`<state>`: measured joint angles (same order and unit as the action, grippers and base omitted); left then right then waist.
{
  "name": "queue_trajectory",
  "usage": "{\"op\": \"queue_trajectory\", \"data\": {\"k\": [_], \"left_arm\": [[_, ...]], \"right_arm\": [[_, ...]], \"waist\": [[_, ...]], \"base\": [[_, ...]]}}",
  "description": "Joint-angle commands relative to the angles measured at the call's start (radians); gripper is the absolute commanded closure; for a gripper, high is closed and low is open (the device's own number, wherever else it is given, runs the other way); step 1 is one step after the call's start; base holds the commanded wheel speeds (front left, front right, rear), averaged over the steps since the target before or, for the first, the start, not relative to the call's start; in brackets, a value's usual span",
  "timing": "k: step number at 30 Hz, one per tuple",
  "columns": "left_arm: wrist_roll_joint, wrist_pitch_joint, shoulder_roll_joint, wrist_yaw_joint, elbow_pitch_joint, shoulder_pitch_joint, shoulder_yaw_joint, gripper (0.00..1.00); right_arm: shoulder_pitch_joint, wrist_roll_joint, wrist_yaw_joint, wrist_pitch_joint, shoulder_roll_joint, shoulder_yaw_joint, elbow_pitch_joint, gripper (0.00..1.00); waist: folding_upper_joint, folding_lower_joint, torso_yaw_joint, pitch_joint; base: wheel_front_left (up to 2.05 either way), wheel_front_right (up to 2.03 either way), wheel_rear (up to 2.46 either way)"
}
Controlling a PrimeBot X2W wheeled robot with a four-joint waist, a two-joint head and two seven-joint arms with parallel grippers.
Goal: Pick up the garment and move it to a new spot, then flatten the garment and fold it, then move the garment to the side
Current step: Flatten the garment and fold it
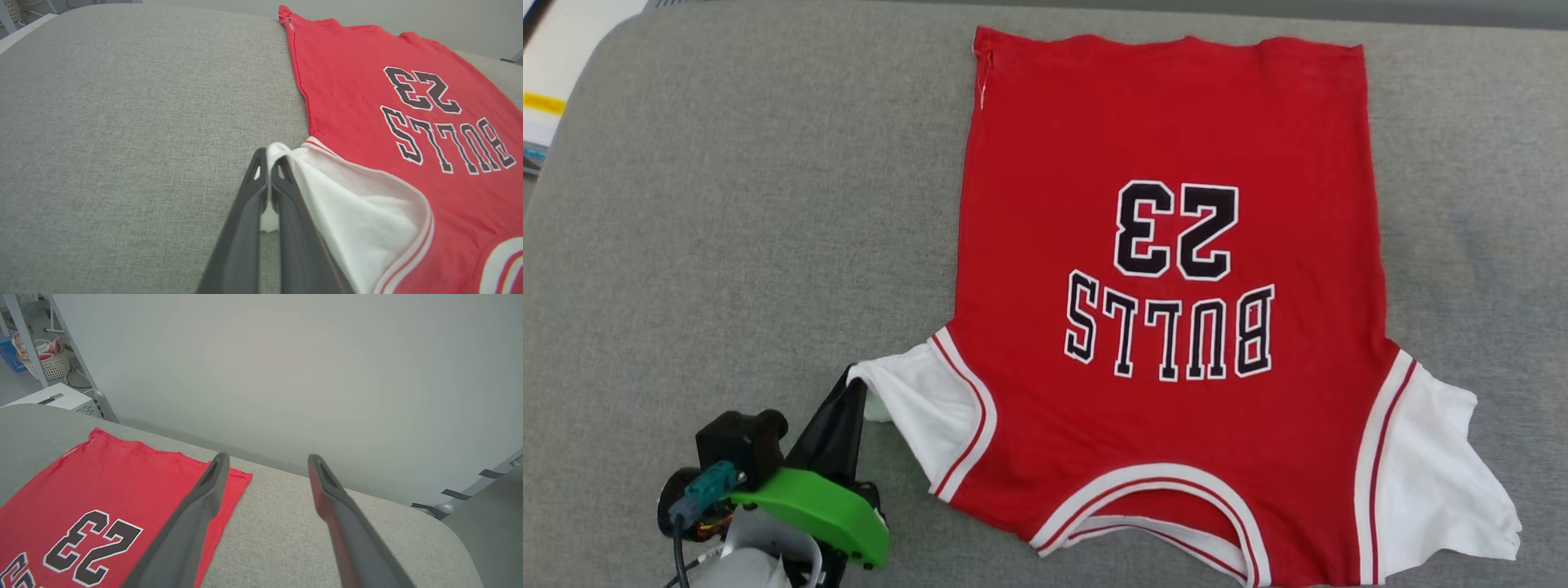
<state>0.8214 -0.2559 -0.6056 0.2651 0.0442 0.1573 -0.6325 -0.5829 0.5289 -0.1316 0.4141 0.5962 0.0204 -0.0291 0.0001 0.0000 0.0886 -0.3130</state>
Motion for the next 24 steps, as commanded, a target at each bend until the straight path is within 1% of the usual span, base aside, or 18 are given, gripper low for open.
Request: {"op": "queue_trajectory", "data": {"k": [1, 4, 6, 9, 11, 13, 15, 19, 24], "left_arm": [[-0.027, -0.006, 0.015, -0.001, 0.009, 0.028, 0.006, 1.0], [-0.053, -0.006, 0.041, -0.01, 0.022, 0.055, 0.01, 1.0], [-0.079, -0.006, 0.055, -0.012, 0.031, 0.072, 0.015, 1.0], [-0.112, -0.006, 0.084, -0.018, 0.055, 0.094, 0.022, 1.0], [-0.131, -0.006, 0.1, -0.022, 0.07, 0.107, 0.025, 1.0], [-0.147, -0.006, 0.112, -0.027, 0.083, 0.117, 0.028, 1.0], [-0.162, -0.006, 0.121, -0.031, 0.093, 0.125, 0.032, 1.0], [-0.183, -0.006, 0.14, -0.038, 0.109, 0.135, 0.046, 1.0], [-0.212, -0.006, 0.16, -0.046, 0.116, 0.141, 0.063, 1.0]], "right_arm": [[-0.084, 0.002, 0.001, 0.07, 0.007, 0.019, 0.044, 0.0], [-0.245, -0.001, 0.001, 0.221, 0.025, 0.068, 0.136, 0.0], [-0.342, 0.008, 0.001, 0.355, 0.024, 0.097, 0.214, 0.0], [-0.463, 0.0, 0.001, 0.544, 0.042, 0.158, 0.298, 0.0], [-0.523, -0.007, 0.001, 0.626, 0.042, 0.177, 0.345, 0.0], [-0.567, -0.029, 0.001, 0.681, 0.039, 0.199, 0.384, 0.0], [-0.601, -0.055, 0.001, 0.701, 0.036, 0.211, 0.415, 0.0], [-0.639, -0.096, 0.001, 0.697, 0.016, 0.204, 0.482, 0.0], [-0.62, -0.108, 0.001, 0.694, 0.001, 0.207, 0.547, 0.0]], "waist": [[-0.0001, 0.0, 0.072, -0.107], [-0.0001, 0.0, 0.109, -0.157], [-0.0001, 0.0, 0.132, -0.19], [-0.0001, 0.0, 0.168, -0.244], [-0.0001, 0.0, 0.186, -0.276], [-0.0001, 0.0, 0.199, -0.305], [-0.0001, 0.0, 0.21, -0.331], [-0.0001, 0.0, 0.225, -0.374], [-0.0001, 0.0, 0.233, -0.402]], "base": [[0.0, 0.0, 0.0], [0.0, 0.0, 0.0], [0.0, 0.0, 0.0], [0.0, 0.0, 0.0], [0.0, 0.0, 0.0], [0.0, 0.0, 0.0], [0.0, 0.0, 0.0], [0.0, 0.0, 0.0], [0.0, 0.0, 0.0]]}}
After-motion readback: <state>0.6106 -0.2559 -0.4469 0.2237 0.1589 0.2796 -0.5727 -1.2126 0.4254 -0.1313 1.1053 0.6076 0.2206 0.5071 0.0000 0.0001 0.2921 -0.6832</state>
